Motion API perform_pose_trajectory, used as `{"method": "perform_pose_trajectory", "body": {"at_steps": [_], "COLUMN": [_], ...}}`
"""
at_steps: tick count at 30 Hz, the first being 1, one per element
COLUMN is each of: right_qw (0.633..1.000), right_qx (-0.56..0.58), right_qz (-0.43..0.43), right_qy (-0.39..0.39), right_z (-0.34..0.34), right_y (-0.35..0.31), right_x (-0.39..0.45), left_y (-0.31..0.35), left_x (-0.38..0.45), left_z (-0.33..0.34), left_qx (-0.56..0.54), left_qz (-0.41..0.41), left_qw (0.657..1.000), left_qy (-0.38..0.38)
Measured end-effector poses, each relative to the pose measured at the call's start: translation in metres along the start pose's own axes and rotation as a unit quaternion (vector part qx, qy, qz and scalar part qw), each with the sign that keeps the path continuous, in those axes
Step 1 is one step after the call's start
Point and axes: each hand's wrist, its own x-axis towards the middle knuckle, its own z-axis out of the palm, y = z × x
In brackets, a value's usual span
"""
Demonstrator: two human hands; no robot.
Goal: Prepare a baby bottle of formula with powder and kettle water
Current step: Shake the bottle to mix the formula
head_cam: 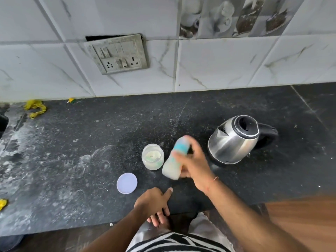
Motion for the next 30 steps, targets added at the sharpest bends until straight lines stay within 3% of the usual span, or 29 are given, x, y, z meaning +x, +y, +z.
{"method": "perform_pose_trajectory", "body": {"at_steps": [2,5,6,9,13,16,17,20,23,24,27,30], "right_qw": [0.998,0.987,0.988,0.998,0.988,0.998,0.997,0.988,0.999,0.998,0.997,0.998], "right_qx": [0.040,0.057,0.030,0.047,0.080,0.048,0.065,0.076,0.011,0.012,-0.005,-0.027], "right_qz": [-0.031,0.139,0.146,0.010,0.132,0.005,0.015,0.132,-0.010,-0.017,0.075,-0.028], "right_qy": [0.034,-0.056,-0.049,0.036,-0.008,0.035,0.038,0.002,0.049,0.060,0.006,0.057], "right_z": [-0.007,-0.002,-0.004,-0.012,-0.010,-0.014,-0.017,-0.013,-0.017,-0.020,-0.021,-0.026], "right_y": [-0.003,-0.004,-0.002,-0.003,-0.005,-0.003,-0.002,-0.002,0.003,0.004,0.005,0.005], "right_x": [0.007,-0.003,-0.005,0.003,0.000,-0.002,0.001,-0.002,-0.003,-0.001,-0.005,-0.001], "left_y": [0.003,-0.001,-0.003,0.004,0.000,0.001,0.002,-0.001,0.001,0.002,0.001,0.001], "left_x": [0.000,0.004,0.004,0.001,0.003,0.000,-0.001,0.000,-0.002,-0.003,-0.002,-0.001], "left_z": [0.002,0.003,0.002,0.002,0.004,0.002,0.003,0.005,0.001,0.001,0.002,-0.001], "left_qx": [-0.002,0.005,0.006,0.001,-0.007,-0.004,-0.003,-0.004,0.001,0.004,0.002,-0.001], "left_qz": [0.012,0.002,-0.004,0.011,0.011,0.016,0.020,0.015,0.014,0.018,0.015,0.019], "left_qw": [1.000,1.000,1.000,1.000,1.000,1.000,1.000,1.000,1.000,1.000,1.000,1.000], "left_qy": [0.004,-0.006,-0.010,0.002,0.005,0.002,0.005,0.002,-0.007,-0.007,-0.008,-0.022]}}
